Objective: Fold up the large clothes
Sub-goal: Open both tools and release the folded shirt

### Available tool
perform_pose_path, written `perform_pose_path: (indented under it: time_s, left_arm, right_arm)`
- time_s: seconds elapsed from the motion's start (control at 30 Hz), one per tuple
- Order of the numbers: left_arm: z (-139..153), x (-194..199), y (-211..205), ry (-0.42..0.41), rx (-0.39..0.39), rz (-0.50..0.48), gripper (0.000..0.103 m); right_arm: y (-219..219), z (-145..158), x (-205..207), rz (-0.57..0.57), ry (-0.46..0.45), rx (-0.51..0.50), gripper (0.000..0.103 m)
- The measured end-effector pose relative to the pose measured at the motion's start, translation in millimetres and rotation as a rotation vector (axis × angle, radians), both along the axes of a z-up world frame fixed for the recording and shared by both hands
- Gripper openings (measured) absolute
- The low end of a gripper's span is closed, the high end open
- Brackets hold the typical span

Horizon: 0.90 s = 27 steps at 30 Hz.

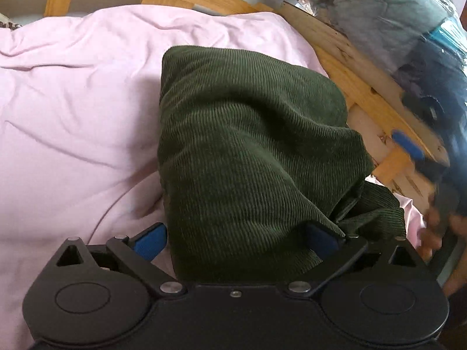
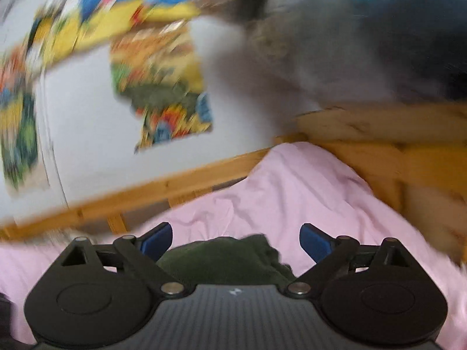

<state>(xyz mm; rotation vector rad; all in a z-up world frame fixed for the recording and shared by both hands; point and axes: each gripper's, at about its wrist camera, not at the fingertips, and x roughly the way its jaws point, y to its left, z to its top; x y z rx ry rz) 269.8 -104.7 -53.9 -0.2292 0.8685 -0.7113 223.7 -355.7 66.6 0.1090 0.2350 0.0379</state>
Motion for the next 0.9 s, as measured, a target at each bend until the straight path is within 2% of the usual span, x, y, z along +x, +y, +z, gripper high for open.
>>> perform_pose_path:
  time_s: [0.07, 0.13, 0.2, 0.23, 0.3, 0.47, 0.57, 0.67, 0.77, 0.9]
  left_arm:
    - [-2.8, -1.7, -0.7, 0.009, -0.007, -0.021, 0.102]
    - [-4.0, -7.3, -4.5, -0.032, 0.015, -0.032, 0.102]
    - [-4.9, -8.1, -5.8, -0.046, 0.016, -0.035, 0.102]
    - [-6.0, -6.8, -4.6, -0.040, 0.007, -0.035, 0.102]
    - [-8.2, -4.7, -2.6, -0.030, -0.008, -0.039, 0.102]
    - [-11.8, -7.0, -1.3, -0.053, 0.002, -0.077, 0.102]
    - [-12.9, -4.9, -0.1, -0.017, -0.012, -0.079, 0.102]
    - [-14.0, -6.9, 2.1, -0.014, -0.021, -0.072, 0.103]
    - [-15.8, -7.0, 5.3, 0.007, -0.029, -0.063, 0.103]
    - [-15.9, -6.3, 8.0, 0.032, -0.038, -0.049, 0.103]
  right_arm:
    - [14.6, -11.7, 23.5, 0.000, 0.063, -0.162, 0.088]
    - [20.9, -35.3, 36.1, -0.016, 0.087, -0.325, 0.089]
    - [16.7, -68.3, 40.9, -0.042, 0.085, -0.418, 0.090]
    - [12.4, -82.2, 40.8, -0.041, 0.060, -0.416, 0.091]
    - [1.5, -103.1, 44.0, -0.060, 0.039, -0.350, 0.095]
    - [-8.5, -113.3, 43.5, -0.076, 0.029, -0.292, 0.100]
    - [-15.2, -104.2, 43.5, -0.058, 0.055, -0.239, 0.100]
    - [-27.2, -79.6, 36.9, -0.036, 0.120, -0.156, 0.100]
    - [-28.1, -55.4, 9.0, -0.049, 0.086, -0.171, 0.102]
    - [-21.6, -39.0, -27.1, -0.077, 0.062, -0.177, 0.102]
